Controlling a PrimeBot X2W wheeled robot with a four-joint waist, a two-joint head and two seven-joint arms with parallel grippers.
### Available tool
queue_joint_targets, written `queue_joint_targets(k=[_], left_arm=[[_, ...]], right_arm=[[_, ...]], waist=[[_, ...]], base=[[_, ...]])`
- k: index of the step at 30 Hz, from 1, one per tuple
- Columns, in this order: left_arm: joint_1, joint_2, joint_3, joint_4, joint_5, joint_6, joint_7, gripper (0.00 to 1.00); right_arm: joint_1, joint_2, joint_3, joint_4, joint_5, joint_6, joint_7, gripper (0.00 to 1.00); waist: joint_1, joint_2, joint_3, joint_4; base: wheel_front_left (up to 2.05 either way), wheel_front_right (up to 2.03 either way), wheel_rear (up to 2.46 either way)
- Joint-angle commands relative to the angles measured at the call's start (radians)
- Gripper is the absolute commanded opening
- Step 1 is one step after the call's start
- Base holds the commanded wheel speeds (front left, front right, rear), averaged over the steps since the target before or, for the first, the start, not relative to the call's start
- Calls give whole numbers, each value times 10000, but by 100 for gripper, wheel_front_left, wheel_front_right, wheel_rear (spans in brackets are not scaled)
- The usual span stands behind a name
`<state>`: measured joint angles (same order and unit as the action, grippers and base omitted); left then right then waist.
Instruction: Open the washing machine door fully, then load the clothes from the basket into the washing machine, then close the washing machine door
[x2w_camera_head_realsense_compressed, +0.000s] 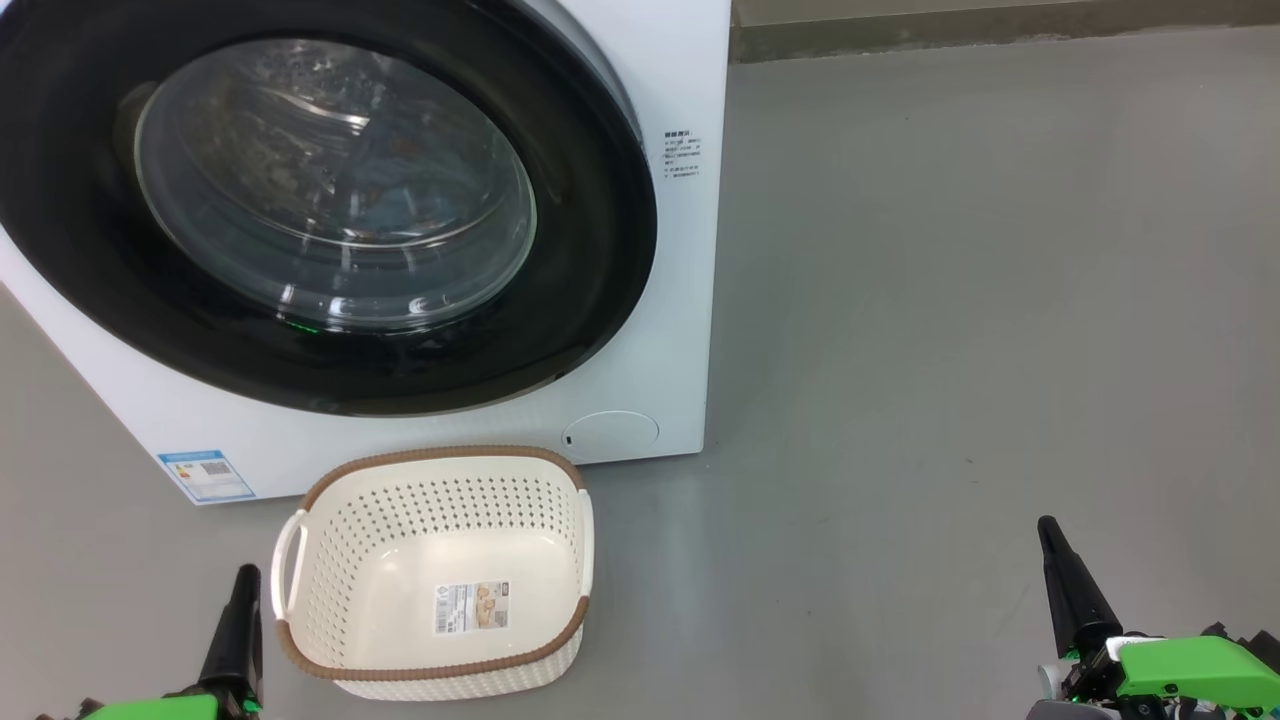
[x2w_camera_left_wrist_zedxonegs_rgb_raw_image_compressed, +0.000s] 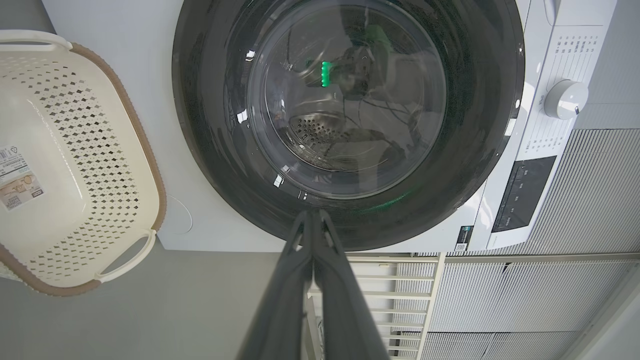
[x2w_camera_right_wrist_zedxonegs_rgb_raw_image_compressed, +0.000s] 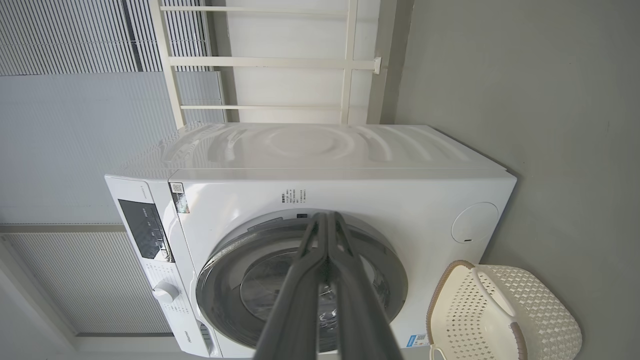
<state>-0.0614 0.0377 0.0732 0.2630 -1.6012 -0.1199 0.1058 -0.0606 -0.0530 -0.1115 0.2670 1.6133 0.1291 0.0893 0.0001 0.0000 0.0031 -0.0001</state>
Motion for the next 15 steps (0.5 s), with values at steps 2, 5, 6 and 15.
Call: queue_joint_targets(k=[2, 5, 6, 15], left_arm=[[-464, 156, 373, -176, -102, -107, 47, 0], [-464, 155, 375, -176, -100, -107, 49, 0], [-464, 155, 375, -176, -99, -107, 50, 0], [-464, 151, 381, -177, -95, -107, 54, 0]], right_arm=[[-453, -124, 184, -234, 125, 16, 73, 0], [-454, -118, 176, -233, 118, 16, 80, 0], [-454, -116, 173, -233, 116, 16, 82, 0], [-456, -100, 150, -232, 97, 16, 100, 0]], waist=[[0, 0, 0, 1], [0, 0, 0, 1], [0, 0, 0, 1], [0, 0, 0, 1]], base=[[0, 0, 0], [0, 0, 0], [0, 0, 0], [0, 0, 0]])
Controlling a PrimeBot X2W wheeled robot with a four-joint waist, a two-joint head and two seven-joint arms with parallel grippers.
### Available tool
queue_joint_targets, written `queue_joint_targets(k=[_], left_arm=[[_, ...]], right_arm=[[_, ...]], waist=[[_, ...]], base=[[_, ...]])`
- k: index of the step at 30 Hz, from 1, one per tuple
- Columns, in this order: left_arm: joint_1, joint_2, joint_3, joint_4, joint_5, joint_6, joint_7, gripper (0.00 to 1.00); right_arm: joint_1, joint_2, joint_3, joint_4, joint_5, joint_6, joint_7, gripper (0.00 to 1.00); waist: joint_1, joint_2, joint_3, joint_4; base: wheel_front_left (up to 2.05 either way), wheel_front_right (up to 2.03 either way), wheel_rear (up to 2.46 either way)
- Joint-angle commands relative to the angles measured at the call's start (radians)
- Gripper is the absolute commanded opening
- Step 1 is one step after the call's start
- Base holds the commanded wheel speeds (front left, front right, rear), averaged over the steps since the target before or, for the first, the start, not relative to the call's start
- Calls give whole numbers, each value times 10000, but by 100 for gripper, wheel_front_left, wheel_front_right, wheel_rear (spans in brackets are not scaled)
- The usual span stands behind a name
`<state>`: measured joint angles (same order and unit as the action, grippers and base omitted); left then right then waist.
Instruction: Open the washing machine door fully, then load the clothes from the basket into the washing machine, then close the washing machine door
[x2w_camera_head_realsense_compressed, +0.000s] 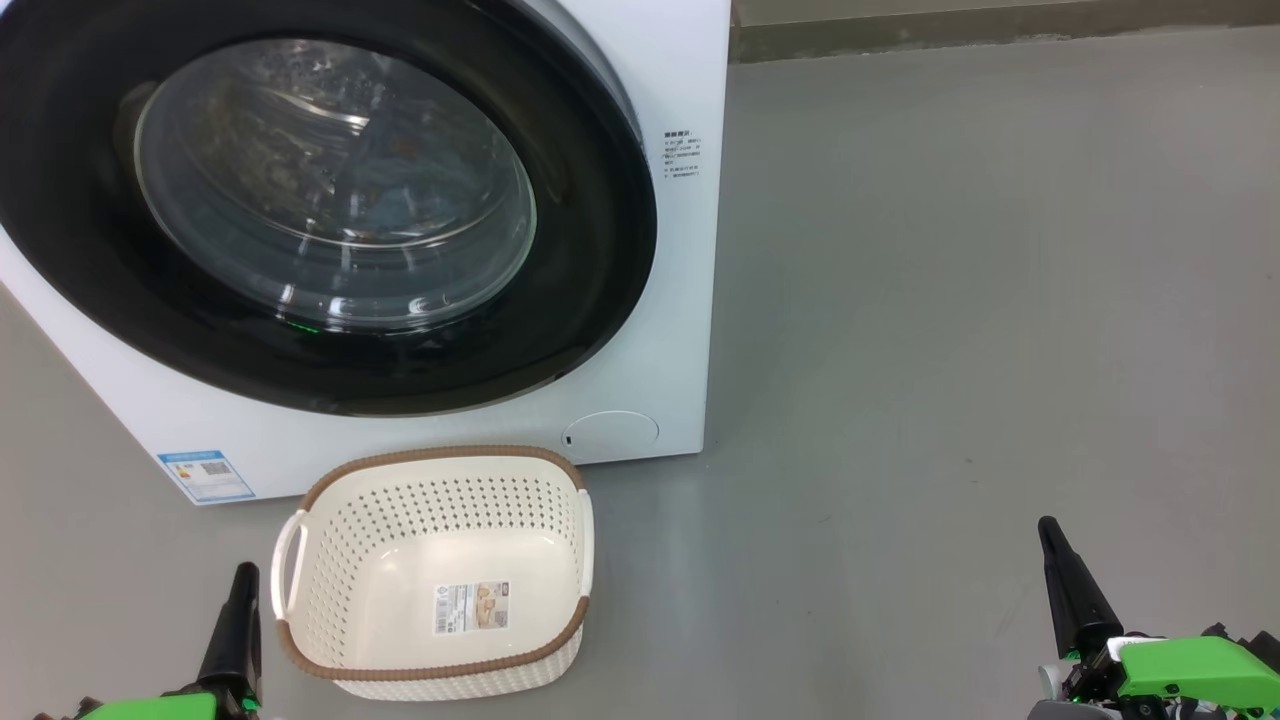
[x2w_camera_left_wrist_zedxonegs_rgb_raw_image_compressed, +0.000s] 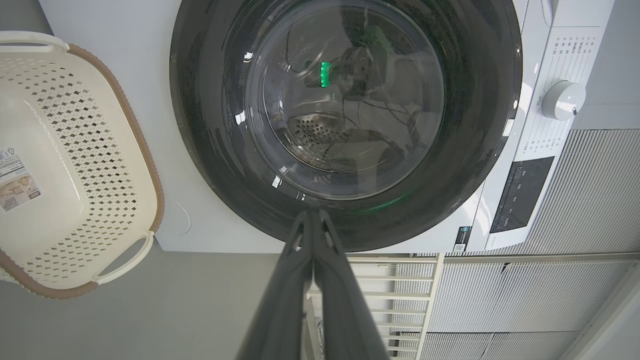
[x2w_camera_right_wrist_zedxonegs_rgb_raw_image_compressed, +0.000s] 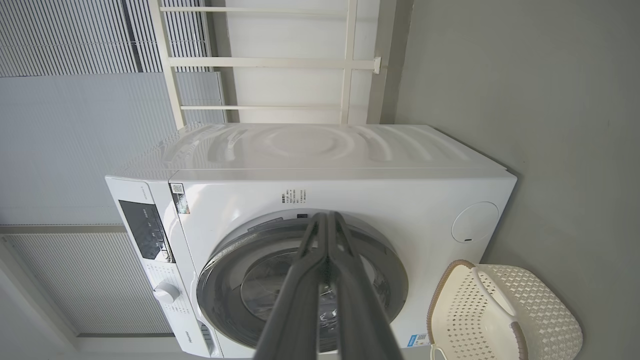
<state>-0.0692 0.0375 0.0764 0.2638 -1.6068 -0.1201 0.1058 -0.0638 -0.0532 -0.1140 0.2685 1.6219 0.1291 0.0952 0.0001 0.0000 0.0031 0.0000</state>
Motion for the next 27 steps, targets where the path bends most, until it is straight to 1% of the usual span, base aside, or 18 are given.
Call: queue_joint_targets(k=[1, 27], left_arm=[[-387, 152, 349, -184, -39, -105, 55, 0], [-388, 142, 364, -185, -26, -105, 67, 0]], right_arm=[[-425, -96, 173, -247, 8, 16, 43, 0], [-431, -50, 106, -243, -47, 16, 96, 0]], waist=[[-1, 0, 0, 0], [-1, 0, -1, 0]], base=[[0, 0, 0], [0, 0, 0]])
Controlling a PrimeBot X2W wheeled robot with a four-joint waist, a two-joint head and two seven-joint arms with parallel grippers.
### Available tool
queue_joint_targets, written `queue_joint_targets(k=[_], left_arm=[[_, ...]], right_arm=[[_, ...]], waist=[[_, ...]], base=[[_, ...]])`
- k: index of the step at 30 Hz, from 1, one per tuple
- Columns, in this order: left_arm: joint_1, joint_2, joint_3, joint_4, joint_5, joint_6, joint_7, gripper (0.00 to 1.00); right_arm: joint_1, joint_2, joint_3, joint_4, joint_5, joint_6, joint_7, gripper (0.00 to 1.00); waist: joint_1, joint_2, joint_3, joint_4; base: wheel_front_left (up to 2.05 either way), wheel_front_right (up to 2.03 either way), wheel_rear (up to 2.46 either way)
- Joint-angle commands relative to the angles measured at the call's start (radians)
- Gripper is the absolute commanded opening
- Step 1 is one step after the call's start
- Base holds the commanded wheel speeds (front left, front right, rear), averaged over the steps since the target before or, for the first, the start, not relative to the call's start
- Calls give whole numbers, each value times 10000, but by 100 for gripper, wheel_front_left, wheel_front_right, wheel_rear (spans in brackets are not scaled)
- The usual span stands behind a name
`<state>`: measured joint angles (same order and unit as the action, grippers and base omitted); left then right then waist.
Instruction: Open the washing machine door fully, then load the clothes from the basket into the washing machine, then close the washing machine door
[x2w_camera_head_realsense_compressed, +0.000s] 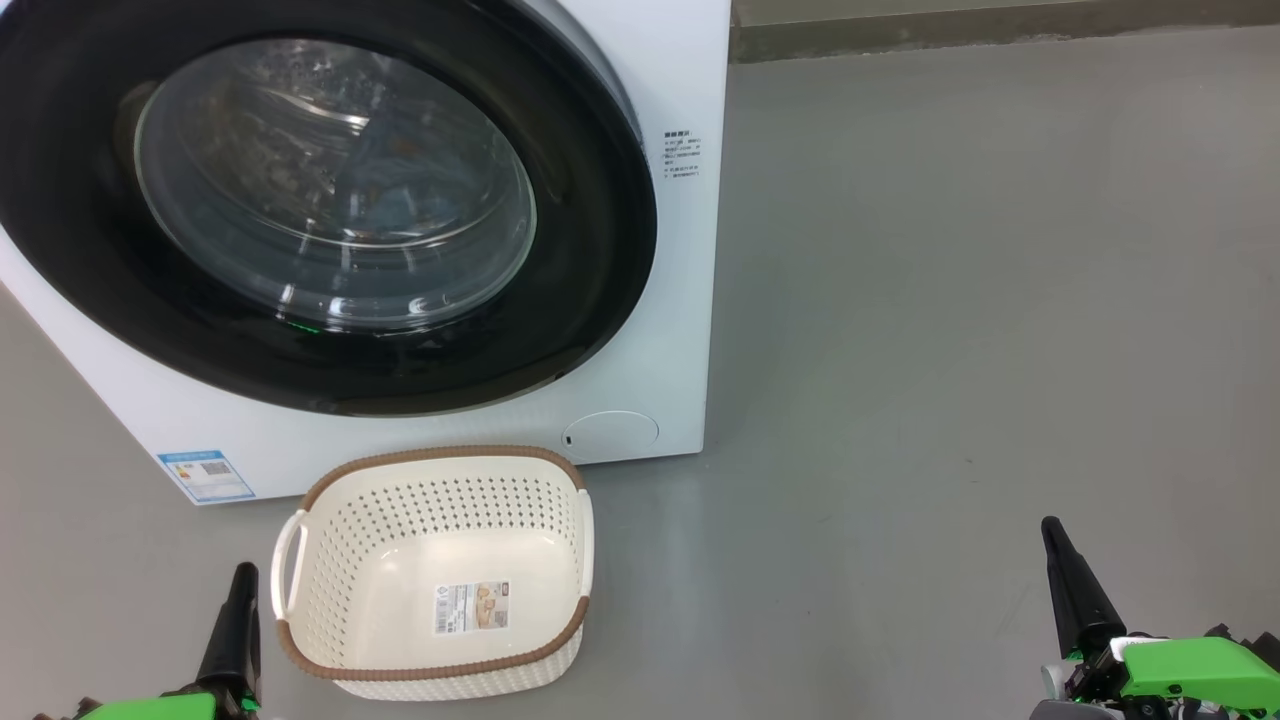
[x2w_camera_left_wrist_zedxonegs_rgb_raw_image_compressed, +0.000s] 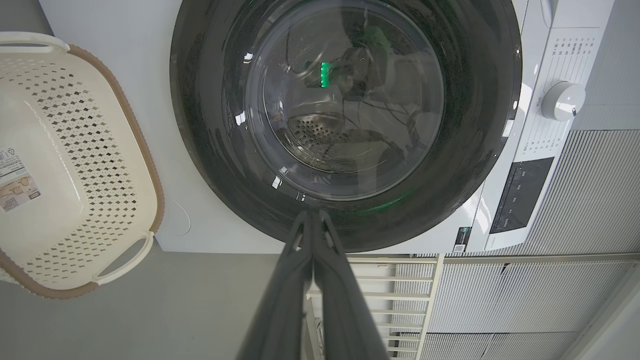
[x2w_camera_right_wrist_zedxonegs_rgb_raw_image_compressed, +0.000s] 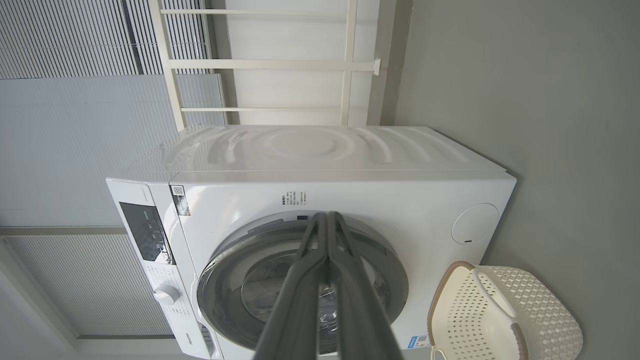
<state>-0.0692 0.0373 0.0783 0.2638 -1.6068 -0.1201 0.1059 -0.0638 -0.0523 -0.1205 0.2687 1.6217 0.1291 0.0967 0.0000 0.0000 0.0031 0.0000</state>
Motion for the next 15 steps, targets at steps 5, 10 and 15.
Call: queue_joint_targets(k=[5, 10, 15], left_arm=[[-388, 143, 346, -185, -25, -105, 66, 0], [-388, 142, 348, -185, -23, -106, 67, 0], [-388, 141, 349, -185, -22, -106, 69, 0]], right_arm=[[-432, -54, 164, -245, -52, 16, 87, 0], [-432, -49, 156, -244, -58, 16, 93, 0], [-433, -44, 149, -244, -64, 16, 99, 0]], waist=[[0, 0, 0, 0], [0, 0, 0, 0], [0, 0, 0, 0]], base=[[0, 0, 0], [0, 0, 0], [0, 0, 0]])
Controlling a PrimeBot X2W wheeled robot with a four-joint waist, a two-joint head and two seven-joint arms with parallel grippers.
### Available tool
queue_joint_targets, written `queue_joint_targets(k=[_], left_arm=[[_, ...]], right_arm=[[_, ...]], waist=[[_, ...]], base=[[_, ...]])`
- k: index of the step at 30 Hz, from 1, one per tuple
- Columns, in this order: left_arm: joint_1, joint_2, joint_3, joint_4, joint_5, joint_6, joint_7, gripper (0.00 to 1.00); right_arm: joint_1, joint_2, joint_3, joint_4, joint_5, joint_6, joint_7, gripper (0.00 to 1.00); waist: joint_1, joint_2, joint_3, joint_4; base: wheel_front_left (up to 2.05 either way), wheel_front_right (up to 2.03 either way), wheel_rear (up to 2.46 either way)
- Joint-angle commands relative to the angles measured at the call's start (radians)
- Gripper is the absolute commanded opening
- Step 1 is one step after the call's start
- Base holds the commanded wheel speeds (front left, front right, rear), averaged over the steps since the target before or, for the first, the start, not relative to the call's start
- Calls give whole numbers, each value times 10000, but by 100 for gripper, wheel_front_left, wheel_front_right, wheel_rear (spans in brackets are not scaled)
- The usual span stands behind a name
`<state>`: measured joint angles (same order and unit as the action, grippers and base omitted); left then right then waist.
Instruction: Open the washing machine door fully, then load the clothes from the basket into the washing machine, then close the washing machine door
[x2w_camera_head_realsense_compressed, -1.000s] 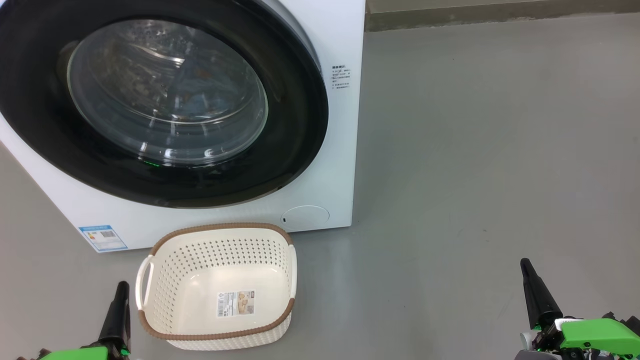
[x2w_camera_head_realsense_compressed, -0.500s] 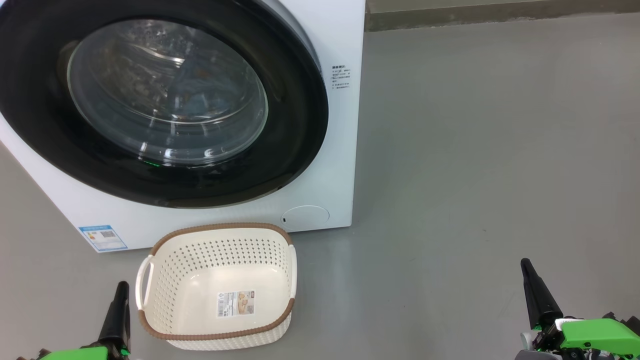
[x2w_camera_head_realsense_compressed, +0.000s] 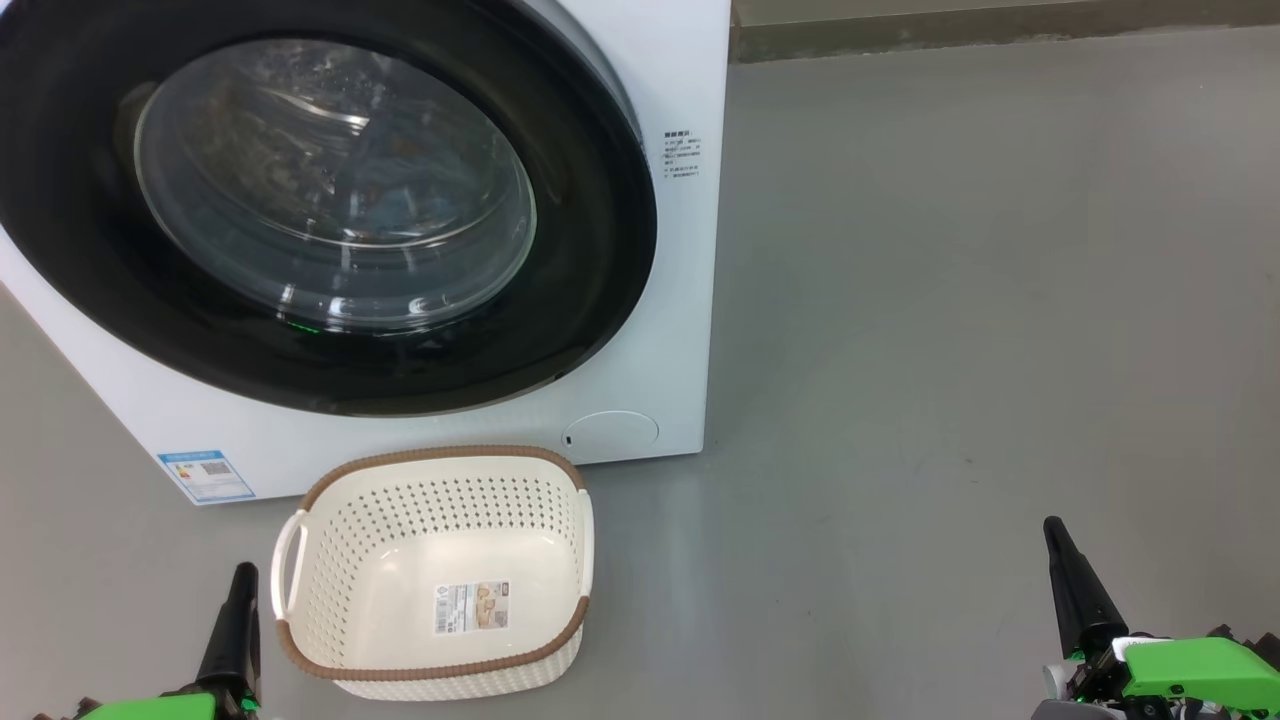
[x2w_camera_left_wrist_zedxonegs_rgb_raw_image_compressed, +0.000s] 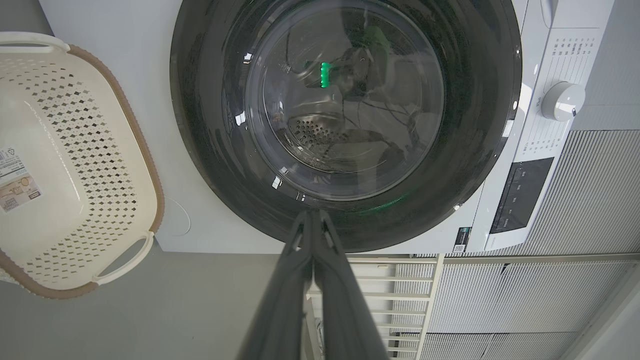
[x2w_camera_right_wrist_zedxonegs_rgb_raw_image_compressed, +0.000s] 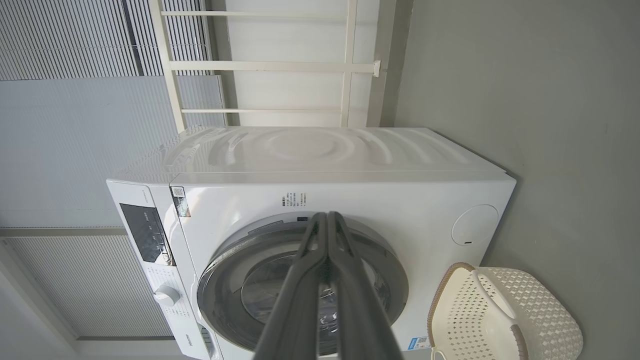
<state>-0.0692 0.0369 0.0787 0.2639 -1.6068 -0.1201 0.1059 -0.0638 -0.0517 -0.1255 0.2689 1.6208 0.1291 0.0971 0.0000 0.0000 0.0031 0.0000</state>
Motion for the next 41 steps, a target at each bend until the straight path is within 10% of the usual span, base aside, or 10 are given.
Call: queue_joint_targets(k=[1, 41], left_arm=[[-388, 144, 346, -187, -22, -106, 69, 0], [-389, 139, 354, -188, -15, -106, 75, 0]], right_arm=[[-433, -49, 198, -246, -55, 16, 96, 0], [-437, -20, 156, -244, -90, 16, 129, 0]], waist=[[0, 0, 0, 0], [0, 0, 0, 0]], base=[[0, 0, 0], [0, 0, 0]])
